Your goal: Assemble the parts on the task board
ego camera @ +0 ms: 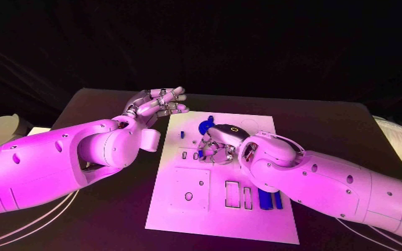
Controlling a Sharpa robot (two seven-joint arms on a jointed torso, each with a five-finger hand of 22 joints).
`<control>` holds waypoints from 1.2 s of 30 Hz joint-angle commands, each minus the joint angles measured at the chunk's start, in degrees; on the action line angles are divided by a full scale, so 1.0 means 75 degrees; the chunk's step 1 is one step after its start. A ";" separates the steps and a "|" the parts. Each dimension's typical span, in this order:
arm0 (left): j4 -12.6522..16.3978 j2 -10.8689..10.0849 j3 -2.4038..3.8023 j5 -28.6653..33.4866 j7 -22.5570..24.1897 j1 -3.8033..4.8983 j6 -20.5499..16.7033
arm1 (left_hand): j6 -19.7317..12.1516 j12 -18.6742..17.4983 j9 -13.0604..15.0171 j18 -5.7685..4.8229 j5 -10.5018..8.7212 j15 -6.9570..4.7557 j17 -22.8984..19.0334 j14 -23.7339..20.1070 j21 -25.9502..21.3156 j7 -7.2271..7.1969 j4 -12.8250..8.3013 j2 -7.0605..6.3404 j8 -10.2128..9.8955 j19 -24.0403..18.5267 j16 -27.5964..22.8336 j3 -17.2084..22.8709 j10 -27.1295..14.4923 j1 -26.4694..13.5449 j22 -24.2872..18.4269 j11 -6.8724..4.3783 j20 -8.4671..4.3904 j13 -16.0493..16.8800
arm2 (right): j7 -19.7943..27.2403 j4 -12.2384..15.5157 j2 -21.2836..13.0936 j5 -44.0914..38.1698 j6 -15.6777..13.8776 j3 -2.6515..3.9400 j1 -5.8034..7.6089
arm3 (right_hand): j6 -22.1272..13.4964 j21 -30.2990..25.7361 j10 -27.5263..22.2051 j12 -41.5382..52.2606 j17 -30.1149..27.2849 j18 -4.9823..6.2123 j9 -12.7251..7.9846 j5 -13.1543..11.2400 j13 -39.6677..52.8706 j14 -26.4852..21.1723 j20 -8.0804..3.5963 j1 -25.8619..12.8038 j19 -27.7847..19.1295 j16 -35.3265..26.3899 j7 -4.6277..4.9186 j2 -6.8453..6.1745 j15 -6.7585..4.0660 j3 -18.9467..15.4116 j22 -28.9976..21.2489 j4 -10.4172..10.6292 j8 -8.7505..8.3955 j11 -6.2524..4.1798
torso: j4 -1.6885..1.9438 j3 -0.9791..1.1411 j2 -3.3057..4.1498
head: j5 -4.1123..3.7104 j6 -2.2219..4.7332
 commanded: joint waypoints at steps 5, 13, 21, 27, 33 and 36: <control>0.0035 -0.0001 0.0004 0.0017 0.0067 0.0003 0.0127 | -0.0029 -0.0025 -0.0004 0.0083 -0.0037 -0.0005 0.0028 -0.0066 -0.0026 0.0023 -0.0031 0.0015 -0.0032 0.0042 0.0039 -0.0004 -0.0053 0.0007 -0.0013 0.0013 0.0012 -0.0012 | -0.0447 -0.0049 0.0006 -0.0243 0.0531 -0.0043 -0.0044 | -0.0299 -0.0141 -0.0363 -0.0754 0.1666 -0.0048 -0.0139 0.0101 -0.0605 0.0728 0.0033 -0.0213 0.0056 -0.0090 0.0083 -0.0195 0.0097 -0.0104 0.0365 0.0014 -0.0267 0.0119 | 0.0011 -0.0001 -0.0001 | 0.0018 0.0003; 0.0044 -0.0007 0.0004 0.0017 0.0066 0.0003 0.0124 | -0.0029 -0.0025 -0.0004 0.0083 -0.0037 -0.0005 0.0031 -0.0067 -0.0027 0.0023 -0.0034 0.0016 -0.0032 0.0042 0.0039 -0.0003 -0.0052 0.0009 -0.0014 0.0013 0.0012 -0.0012 | -0.0492 -0.0035 0.0004 -0.0259 0.0537 -0.0044 -0.0044 | -0.0382 -0.0149 -0.0386 -0.0807 0.1687 -0.0047 -0.0165 0.0128 -0.0640 0.0733 0.0070 -0.0260 0.0055 -0.0078 0.0124 -0.0284 0.0132 -0.0121 0.0358 0.0011 -0.0317 0.0157 | 0.0000 0.0000 -0.0001 | 0.0006 0.0006; 0.0048 -0.0013 0.0004 0.0017 0.0065 0.0003 0.0124 | -0.0029 -0.0025 -0.0004 0.0083 -0.0037 -0.0005 0.0031 -0.0067 -0.0027 0.0023 -0.0034 0.0016 -0.0032 0.0042 0.0039 -0.0003 -0.0052 0.0009 -0.0014 0.0013 0.0012 -0.0012 | -0.0524 -0.0033 0.0004 -0.0280 0.0524 -0.0046 -0.0044 | -0.0416 -0.0155 -0.0401 -0.0844 0.1697 -0.0045 -0.0176 0.0145 -0.0666 0.0736 0.0087 -0.0299 0.0055 -0.0072 0.0141 -0.0335 0.0148 -0.0136 0.0353 0.0017 -0.0329 0.0172 | 0.0002 0.0001 0.0001 | -0.0004 0.0014; 0.0047 -0.0018 0.0004 0.0017 0.0062 0.0003 0.0123 | -0.0028 -0.0026 -0.0003 0.0084 -0.0036 -0.0007 0.0040 -0.0069 -0.0027 0.0021 -0.0046 0.0015 -0.0033 0.0043 0.0040 -0.0001 -0.0053 0.0019 -0.0015 0.0012 0.0011 -0.0012 | -0.0542 -0.0027 0.0009 -0.0285 0.0430 -0.0047 -0.0044 | -0.0490 -0.0160 -0.0416 -0.0895 0.1702 -0.0045 -0.0198 0.0028 -0.0703 0.0737 0.0120 -0.0434 0.0059 -0.0070 0.0165 -0.0436 0.0175 -0.0204 0.0353 0.0069 -0.0337 0.0201 | 0.0003 0.0000 0.0001 | -0.0004 0.0018; 0.0048 -0.0020 0.0004 0.0017 0.0060 0.0003 0.0130 | -0.0028 -0.0026 -0.0003 0.0084 -0.0036 -0.0007 0.0040 -0.0069 -0.0027 0.0021 -0.0046 0.0015 -0.0033 0.0043 0.0040 -0.0001 -0.0053 0.0019 -0.0015 0.0012 0.0011 -0.0012 | -0.0550 -0.0014 0.0009 -0.0287 0.0163 -0.0049 -0.0044 | -0.0766 -0.0177 -0.0456 -0.0977 0.1710 -0.0041 -0.0261 -0.0121 -0.0763 0.0740 0.0162 -0.0699 0.0057 -0.0067 0.0211 -0.0607 0.0220 -0.0471 0.0334 0.0219 -0.0356 0.0248 | 0.0002 0.0001 0.0003 | -0.0004 0.0016; 0.0045 -0.0020 0.0004 0.0017 0.0056 0.0003 0.0140 | -0.0028 -0.0026 -0.0003 0.0084 -0.0036 -0.0007 0.0040 -0.0069 -0.0027 0.0021 -0.0046 0.0015 -0.0033 0.0043 0.0040 -0.0001 -0.0053 0.0019 -0.0015 0.0012 0.0011 -0.0012 | -0.0467 0.0007 0.0005 -0.0282 -0.0191 -0.0051 -0.0045 | -0.0902 -0.0184 -0.0464 -0.0967 0.1711 -0.0040 -0.0278 -0.0133 -0.0758 0.0740 0.0183 -0.0794 0.0055 -0.0068 0.0237 -0.0661 0.0242 -0.0631 0.0325 0.0319 -0.0356 0.0279 | -0.0001 0.0004 0.0001 | -0.0002 0.0021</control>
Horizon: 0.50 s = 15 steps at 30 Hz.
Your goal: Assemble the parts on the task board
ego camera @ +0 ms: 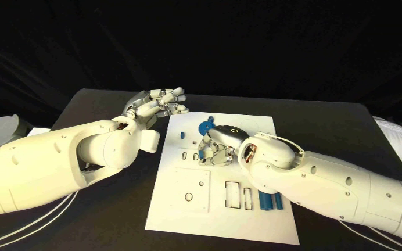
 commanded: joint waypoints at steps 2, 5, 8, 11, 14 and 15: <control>0.0014 0.0004 0.0004 0.0013 0.0057 0.0004 0.0148 | -0.0028 -0.0026 -0.0003 0.0085 -0.0036 -0.0007 0.0007 -0.0069 -0.0027 0.0021 -0.0046 0.0015 -0.0033 0.0043 0.0040 -0.0001 -0.0053 0.0019 -0.0009 0.0012 0.0011 -0.0012 | -0.0018 0.0017 -0.0021 -0.0099 -0.0521 -0.0029 -0.0039 | -0.0121 -0.0040 0.0022 0.0058 0.1722 -0.0044 -0.0024 -0.0031 0.0052 0.0723 0.0075 -0.0095 0.0054 -0.0013 0.0029 0.0000 0.0068 -0.0156 0.0326 0.0061 -0.0023 0.0063 | -0.0002 0.0006 -0.0002 | 0.0005 0.0005; 0.0000 0.0003 0.0004 0.0013 0.0052 0.0004 0.0169 | -0.0023 -0.0024 -0.0002 0.0085 -0.0037 -0.0008 0.0017 -0.0067 -0.0027 0.0018 -0.0049 0.0021 -0.0031 0.0045 0.0044 0.0000 -0.0047 0.0018 -0.0010 0.0010 0.0011 -0.0011 | 0.0213 0.0118 -0.0049 -0.0077 -0.0949 -0.0028 -0.0047 | -0.0173 -0.0044 0.0032 0.0110 0.1756 -0.0042 -0.0021 0.0006 0.0084 0.0731 0.0090 -0.0079 0.0054 0.0009 0.0043 -0.0045 0.0082 -0.0277 0.0321 0.0114 -0.0013 0.0076 | 0.0001 0.0011 0.0000 | 0.0004 0.0012; -0.0022 0.0003 0.0004 0.0013 0.0037 0.0004 0.0182 | 0.0025 -0.0008 0.0006 0.0096 -0.0036 -0.0040 0.0072 -0.0019 -0.0011 -0.0043 -0.0067 0.0054 -0.0016 0.0080 0.0080 0.0016 0.0010 0.0028 -0.0005 -0.0030 -0.0005 -0.0008 | 0.0419 0.0246 -0.0096 -0.0032 -0.1245 -0.0027 -0.0051 | -0.0231 -0.0057 0.0011 0.0102 0.1777 -0.0038 -0.0017 0.0022 0.0079 0.0736 0.0106 -0.0065 0.0046 0.0022 0.0058 -0.0104 0.0097 -0.0470 0.0300 0.0218 -0.0008 0.0093 | -0.0001 0.0015 0.0000 | 0.0013 0.0015; -0.0050 0.0007 0.0004 0.0013 -0.0003 0.0004 0.0175 | 0.0090 0.0007 0.0005 0.0105 -0.0036 -0.0128 0.0225 0.0235 0.0105 -0.0093 -0.0084 0.0070 -0.0017 0.0272 0.0243 0.0022 0.0128 0.0016 0.0044 -0.0095 -0.0085 -0.0018 | 0.0642 0.0423 -0.0196 0.0048 -0.1497 -0.0015 -0.0051 | -0.0239 -0.0057 0.0021 0.0143 0.1781 -0.0038 -0.0012 0.0020 0.0104 0.0737 0.0112 -0.0028 0.0048 0.0025 0.0061 -0.0101 0.0101 -0.0544 0.0301 0.0264 0.0000 0.0096 | -0.0001 0.0009 -0.0002 | 0.0011 0.0015; -0.0099 0.0031 0.0003 -0.0029 -0.0107 0.0002 0.0187 | 0.0160 0.0074 0.0002 0.0105 -0.0036 -0.0260 0.0495 0.0674 0.0338 -0.0143 -0.0079 0.0070 -0.0017 0.0612 0.0573 0.0025 0.0403 -0.0011 0.0153 -0.0190 -0.0223 -0.0004 | 0.1060 0.0637 -0.0383 0.0313 -0.1658 0.0022 -0.0035 | -0.0234 -0.0055 0.0035 0.0178 0.1780 -0.0039 -0.0008 0.0031 0.0125 0.0736 0.0113 0.0007 0.0051 0.0024 0.0059 -0.0085 0.0102 -0.0566 0.0307 0.0279 0.0006 0.0095 | -0.0007 0.0006 -0.0019 | 0.0019 0.0022; -0.0124 0.0043 0.0002 -0.0086 -0.0179 0.0002 0.0195 | 0.0222 0.0099 0.0010 0.0105 -0.0038 -0.0303 0.0600 0.0812 0.0421 -0.0155 -0.0070 0.0067 0.0001 0.0719 0.0702 0.0026 0.0510 -0.0025 0.0194 -0.0222 -0.0266 0.0004 | 0.1268 0.0728 -0.0480 0.0490 -0.1662 0.0045 -0.0021 | -0.0223 -0.0053 0.0054 0.0228 0.1778 -0.0039 -0.0002 0.0052 0.0156 0.0736 0.0114 0.0055 0.0054 0.0022 0.0056 -0.0056 0.0100 -0.0584 0.0311 0.0294 0.0015 0.0092 | -0.0006 0.0006 -0.0030 | 0.0021 0.0024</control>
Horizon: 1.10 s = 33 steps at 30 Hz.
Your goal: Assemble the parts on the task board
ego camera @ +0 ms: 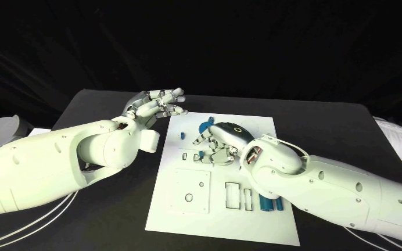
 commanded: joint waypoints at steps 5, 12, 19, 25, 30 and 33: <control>-0.0166 0.0055 -0.0005 -0.0968 -0.1273 -0.0002 0.0445 | 0.0369 0.0411 0.0035 0.0114 -0.0044 -0.0449 0.2340 0.1514 0.0954 -0.0292 0.0104 0.0006 0.0049 0.1137 0.2762 0.0014 0.1205 -0.0142 0.0485 -0.0425 -0.0443 0.0222 | 0.1825 0.0626 -0.0840 0.1841 -0.0139 0.0120 0.0294 | -0.0084 -0.0115 -0.0025 -0.0009 0.1681 -0.0005 0.0014 0.0052 -0.0009 0.0730 0.0070 0.0266 -0.0025 -0.0047 -0.0008 0.0108 0.0072 -0.0099 0.0146 0.0004 0.0000 0.0035 | -0.0013 -0.0002 -0.0092 | -0.0014 -0.0003; -0.0274 0.0058 -0.0006 -0.3681 -0.4466 0.0010 0.1329 | 0.0481 0.3678 0.0450 -0.0425 -0.0706 -0.0681 0.8503 0.1929 0.5389 -0.0696 0.0513 0.0119 0.0822 0.2248 0.8853 -0.0350 0.1025 -0.0719 0.4965 -0.0718 -0.0929 0.2925 | 0.2301 0.0912 -0.1905 0.3993 -0.0167 0.0150 0.0789 | -0.0009 -0.0244 -0.0121 -0.0149 0.1545 0.0040 0.0038 0.0166 -0.0101 0.0692 0.0065 0.0496 -0.0130 -0.0150 -0.0025 0.0244 0.0060 -0.0110 -0.0072 -0.0054 0.0041 0.0018 | -0.0039 0.0028 -0.0332 | 0.0075 -0.0080; -0.0556 0.0310 -0.0004 -0.5831 -0.6888 0.0190 0.2481 | 0.0351 0.7700 0.1175 -0.0632 -0.0793 -0.0872 0.9179 0.2122 0.7213 -0.0852 0.0827 0.0217 0.2111 0.2380 0.9379 -0.0868 0.1115 -0.1472 0.7211 -0.0936 -0.0917 0.6761 | 0.2236 0.0606 -0.2508 0.4890 -0.0293 0.0152 0.1097 | 0.0020 -0.0245 -0.0102 -0.0119 0.1548 0.0037 0.0045 0.0332 -0.0092 0.0694 0.0055 0.0568 -0.0119 -0.0151 -0.0032 0.0332 0.0050 -0.0108 -0.0062 -0.0074 0.0048 0.0008 | -0.0066 0.0077 -0.0512 | 0.0166 -0.0169; -0.0915 0.0792 -0.0004 -0.7426 -0.8078 0.0298 0.3146 | 0.0120 0.8706 0.2145 -0.0862 -0.1064 -0.1050 0.9179 0.2122 0.8187 -0.1076 0.0848 0.0504 0.3366 0.2730 0.9379 -0.1469 0.1478 -0.1956 0.8655 -0.1120 -0.1037 0.7865 | 0.2126 0.0406 -0.2657 0.5046 -0.0255 0.0144 0.1161 | 0.0032 -0.0247 -0.0104 -0.0130 0.1528 0.0037 0.0047 0.0360 -0.0102 0.0689 0.0053 0.0577 -0.0119 -0.0166 -0.0034 0.0350 0.0048 -0.0109 -0.0064 -0.0076 0.0052 0.0006 | -0.0079 0.0116 -0.0601 | 0.0228 -0.0255; -0.1253 0.1287 -0.0005 -0.7887 -0.8498 0.0334 0.3324 | -0.0159 0.8987 0.2800 -0.1019 -0.1352 -0.1098 0.9179 0.2122 0.8709 -0.1159 0.0861 0.0568 0.4041 0.3000 0.9379 -0.1824 0.1627 -0.2084 0.9534 -0.1188 -0.1109 0.8213 | 0.2036 0.0313 -0.2649 0.4999 -0.0188 0.0129 0.1174 | 0.0044 -0.0253 -0.0107 -0.0141 0.1509 0.0039 0.0049 0.0384 -0.0111 0.0684 0.0051 0.0581 -0.0122 -0.0180 -0.0037 0.0361 0.0046 -0.0113 -0.0074 -0.0076 0.0057 0.0003 | -0.0077 0.0131 -0.0642 | 0.0238 -0.0304; -0.1484 0.1575 -0.0007 -0.8054 -0.8623 0.0371 0.3496 | -0.0295 0.9066 0.3071 -0.1048 -0.1385 -0.1113 0.9179 0.2122 0.8810 -0.1191 0.0855 0.0569 0.4281 0.3051 0.9379 -0.2030 0.1673 -0.2220 0.9707 -0.1215 -0.1144 0.8317 | 0.1998 0.0267 -0.2622 0.4969 -0.0168 0.0119 0.1176 | 0.0047 -0.0254 -0.0110 -0.0149 0.1505 0.0039 0.0050 0.0389 -0.0116 0.0683 0.0051 0.0579 -0.0122 -0.0183 -0.0037 0.0363 0.0046 -0.0115 -0.0075 -0.0074 0.0058 0.0003 | -0.0083 0.0143 -0.0655 | 0.0250 -0.0327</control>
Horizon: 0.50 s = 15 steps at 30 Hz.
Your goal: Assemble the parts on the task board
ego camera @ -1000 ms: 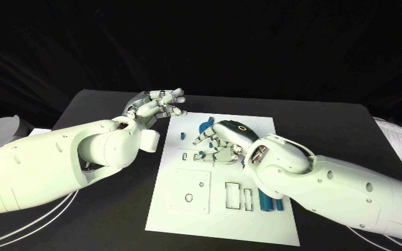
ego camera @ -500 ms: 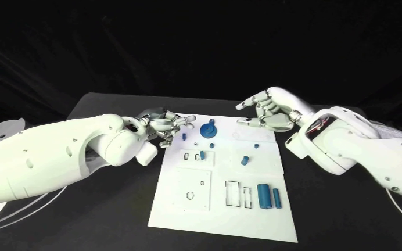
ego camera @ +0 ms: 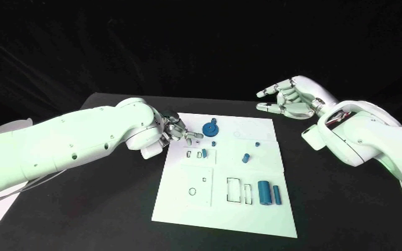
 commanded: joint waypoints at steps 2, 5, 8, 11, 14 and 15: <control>-0.0291 0.0336 0.0002 -0.0953 -0.0785 0.0068 0.0751 | -0.0116 0.0079 0.0215 -0.0167 -0.0042 -0.0056 0.2007 0.0804 0.0073 -0.0033 0.0002 -0.0026 0.0187 0.0420 0.0023 -0.0217 0.0083 -0.0229 0.0782 -0.0029 -0.0084 0.0099 | -0.0045 -0.0054 0.0045 0.0100 0.0083 -0.0011 0.0003 | 0.0057 -0.0042 -0.0027 -0.0030 0.1501 0.0039 0.0013 0.0031 -0.0007 0.0655 -0.0031 0.0046 -0.0040 -0.0049 0.0008 0.0009 0.0019 -0.0020 -0.0008 -0.0022 0.0028 -0.0025 | -0.0015 0.0016 -0.0029 | 0.0023 -0.0033; -0.0517 0.0587 -0.0011 -0.1097 -0.0843 0.0101 0.0969 | -0.0146 0.0109 0.0282 -0.0175 -0.0048 -0.0074 0.2007 0.0804 0.0096 -0.0050 0.0001 -0.0035 0.0244 0.0431 0.0023 -0.0293 0.0102 -0.0294 0.0823 -0.0038 -0.0097 0.0139 | -0.0074 -0.0081 0.0068 0.0084 0.0094 -0.0019 0.0003 | 0.0063 -0.0046 -0.0027 -0.0032 0.1494 0.0040 0.0014 0.0045 -0.0010 0.0654 -0.0032 0.0042 -0.0043 -0.0054 0.0007 0.0014 0.0018 -0.0025 -0.0015 -0.0018 0.0030 -0.0026 | -0.0025 0.0011 -0.0016 | 0.0038 -0.0033; -0.0696 0.0784 -0.0039 -0.1163 -0.0872 0.0116 0.1113 | -0.0159 0.0116 0.0306 -0.0177 -0.0049 -0.0076 0.2007 0.0804 0.0102 -0.0052 0.0001 -0.0039 0.0263 0.0434 0.0023 -0.0316 0.0106 -0.0307 0.0834 -0.0043 -0.0103 0.0149 | -0.0097 -0.0097 0.0074 0.0062 0.0099 -0.0024 0.0003 | 0.0070 -0.0048 -0.0025 -0.0030 0.1497 0.0041 0.0015 0.0064 -0.0010 0.0654 -0.0033 0.0039 -0.0043 -0.0053 0.0005 0.0020 0.0017 -0.0031 -0.0017 -0.0014 0.0032 -0.0027 | -0.0008 0.0010 -0.0007 | 0.0023 -0.0036; -0.0813 0.0927 -0.0063 -0.1193 -0.0887 0.0122 0.1204 | -0.0178 0.0120 0.0338 -0.0178 -0.0049 -0.0081 0.2007 0.0804 0.0106 -0.0056 -0.0001 -0.0042 0.0288 0.0435 0.0023 -0.0343 0.0107 -0.0315 0.0840 -0.0048 -0.0110 0.0156 | -0.0115 -0.0109 0.0078 0.0045 0.0104 -0.0026 0.0002 | 0.0073 -0.0048 -0.0027 -0.0039 0.1489 0.0040 0.0016 0.0078 -0.0017 0.0652 -0.0034 0.0035 -0.0042 -0.0058 0.0005 0.0025 0.0016 -0.0036 -0.0016 -0.0011 0.0032 -0.0028 | -0.0012 0.0005 -0.0001 | 0.0023 -0.0042; -0.0909 0.1056 -0.0079 -0.1210 -0.0901 0.0126 0.1330 | -0.0187 0.0132 0.0354 -0.0184 -0.0049 -0.0083 0.2007 0.0804 0.0121 -0.0058 -0.0002 -0.0042 0.0301 0.0444 0.0023 -0.0355 0.0115 -0.0317 0.0868 -0.0050 -0.0112 0.0172 | -0.0129 -0.0123 0.0084 0.0036 0.0108 -0.0028 0.0002 | 0.0073 -0.0048 -0.0027 -0.0039 0.1489 0.0040 0.0016 0.0078 -0.0017 0.0652 -0.0034 0.0035 -0.0042 -0.0058 0.0005 0.0025 0.0016 -0.0036 -0.0016 -0.0010 0.0032 -0.0028 | -0.0001 0.0004 0.0003 | 0.0020 -0.0054; -0.0938 0.1095 -0.0084 -0.1220 -0.0906 0.0126 0.1380 | -0.0189 0.0135 0.0357 -0.0185 -0.0049 -0.0083 0.2007 0.0804 0.0124 -0.0059 -0.0002 -0.0042 0.0303 0.0445 0.0023 -0.0357 0.0117 -0.0318 0.0874 -0.0050 -0.0113 0.0175 | -0.0131 -0.0127 0.0089 0.0034 0.0109 -0.0028 0.0002 | 0.0073 -0.0048 -0.0027 -0.0040 0.1489 0.0040 0.0016 0.0081 -0.0018 0.0652 -0.0034 0.0034 -0.0042 -0.0059 0.0005 0.0025 0.0016 -0.0037 -0.0016 -0.0010 0.0032 -0.0028 | 0.0003 0.0004 0.0005 | 0.0015 -0.0066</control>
